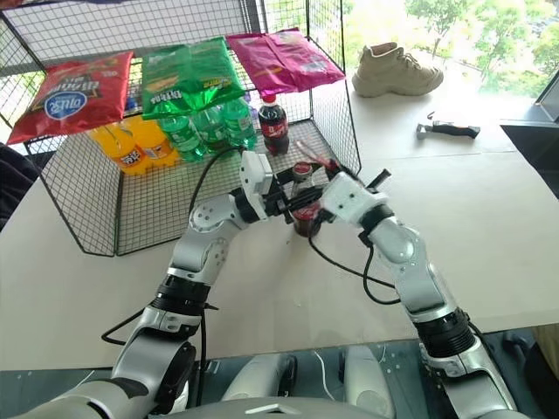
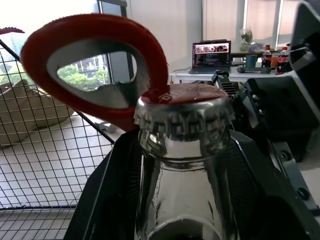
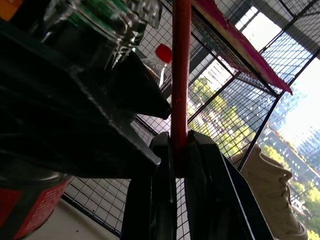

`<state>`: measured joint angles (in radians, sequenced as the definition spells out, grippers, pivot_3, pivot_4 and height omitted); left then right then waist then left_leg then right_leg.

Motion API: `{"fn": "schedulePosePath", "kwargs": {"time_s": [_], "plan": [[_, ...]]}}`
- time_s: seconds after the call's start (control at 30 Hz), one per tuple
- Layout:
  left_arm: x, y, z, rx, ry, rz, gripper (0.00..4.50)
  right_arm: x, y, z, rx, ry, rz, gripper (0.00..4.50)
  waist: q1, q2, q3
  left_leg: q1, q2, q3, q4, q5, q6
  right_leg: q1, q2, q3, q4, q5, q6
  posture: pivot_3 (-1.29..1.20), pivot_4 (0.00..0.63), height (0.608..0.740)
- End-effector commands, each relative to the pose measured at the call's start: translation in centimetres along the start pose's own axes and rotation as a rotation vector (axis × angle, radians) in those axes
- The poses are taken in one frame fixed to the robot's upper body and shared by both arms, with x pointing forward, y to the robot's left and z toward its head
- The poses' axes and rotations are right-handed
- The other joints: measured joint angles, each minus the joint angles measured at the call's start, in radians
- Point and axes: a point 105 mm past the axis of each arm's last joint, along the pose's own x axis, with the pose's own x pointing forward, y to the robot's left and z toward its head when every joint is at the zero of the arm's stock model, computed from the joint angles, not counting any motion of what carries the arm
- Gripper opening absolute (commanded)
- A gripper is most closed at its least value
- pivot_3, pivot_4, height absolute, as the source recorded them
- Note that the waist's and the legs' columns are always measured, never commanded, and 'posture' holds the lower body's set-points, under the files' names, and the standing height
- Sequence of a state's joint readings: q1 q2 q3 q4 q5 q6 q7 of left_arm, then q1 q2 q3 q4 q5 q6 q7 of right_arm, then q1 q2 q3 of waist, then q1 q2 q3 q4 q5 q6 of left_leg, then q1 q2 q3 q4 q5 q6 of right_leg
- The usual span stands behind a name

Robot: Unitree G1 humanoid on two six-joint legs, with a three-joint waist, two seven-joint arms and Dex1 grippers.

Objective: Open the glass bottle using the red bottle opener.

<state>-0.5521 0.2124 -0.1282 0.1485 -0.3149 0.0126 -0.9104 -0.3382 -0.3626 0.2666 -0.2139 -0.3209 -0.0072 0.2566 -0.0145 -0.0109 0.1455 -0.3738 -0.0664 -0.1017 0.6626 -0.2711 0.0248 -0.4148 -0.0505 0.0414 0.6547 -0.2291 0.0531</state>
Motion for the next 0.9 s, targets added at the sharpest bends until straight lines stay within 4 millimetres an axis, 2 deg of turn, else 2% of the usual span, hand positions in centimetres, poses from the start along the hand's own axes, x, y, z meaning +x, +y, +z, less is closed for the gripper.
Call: {"fn": "schedulePosePath", "kwargs": {"time_s": [0.03, 0.2, 0.47, 0.67, 0.9], "plan": [[-0.4, 0.1, -1.1, 0.001, 0.052, 0.015, 1.76, -0.7, 0.4, 1.1, -0.076, -0.085, 0.014, 0.00, 0.000, 0.000, 0.000, 0.001, 0.000, 0.000, 0.000, 0.000, 0.000, 0.001, 0.000, 0.000, 0.000, 0.000, 0.000, 0.00, 0.150, 0.740], [-0.4, 0.2, -1.2, -0.002, 0.058, 0.017, 1.76, -1.7, -0.7, 0.1, -0.106, -0.095, -0.043, 0.00, -0.001, 0.000, 0.000, 0.007, 0.000, 0.000, 0.000, 0.000, 0.001, 0.006, 0.000, 0.001, 0.000, 0.000, 0.000, 0.00, 0.150, 0.740], [-0.4, 0.3, -1.5, -0.009, 0.063, 0.022, 1.76, -1.8, 1.6, -0.4, -0.286, -0.127, 0.114, 0.00, -0.001, -0.001, 0.000, 0.011, 0.001, 0.001, 0.000, -0.002, 0.004, 0.010, 0.001, 0.001, 0.000, 0.000, 0.000, 0.00, 0.150, 0.740], [-0.3, 0.2, -1.7, -0.013, 0.064, 0.023, 1.76, -0.8, 3.1, -0.2, -0.296, -0.142, 0.156, 0.00, -0.001, -0.001, 0.000, 0.013, 0.001, 0.000, 0.000, -0.002, 0.004, 0.013, 0.002, 0.001, -0.002, 0.000, 0.000, 0.00, 0.150, 0.740], [-0.3, 0.2, -1.8, -0.016, 0.069, 0.025, 1.76, -0.6, 3.3, -0.1, -0.331, -0.165, 0.197, 0.00, -0.001, -0.001, 0.000, 0.014, 0.001, 0.000, 0.000, -0.002, 0.004, 0.013, 0.002, 0.001, -0.002, 0.000, 0.000, 0.00, 0.150, 0.740]]}}
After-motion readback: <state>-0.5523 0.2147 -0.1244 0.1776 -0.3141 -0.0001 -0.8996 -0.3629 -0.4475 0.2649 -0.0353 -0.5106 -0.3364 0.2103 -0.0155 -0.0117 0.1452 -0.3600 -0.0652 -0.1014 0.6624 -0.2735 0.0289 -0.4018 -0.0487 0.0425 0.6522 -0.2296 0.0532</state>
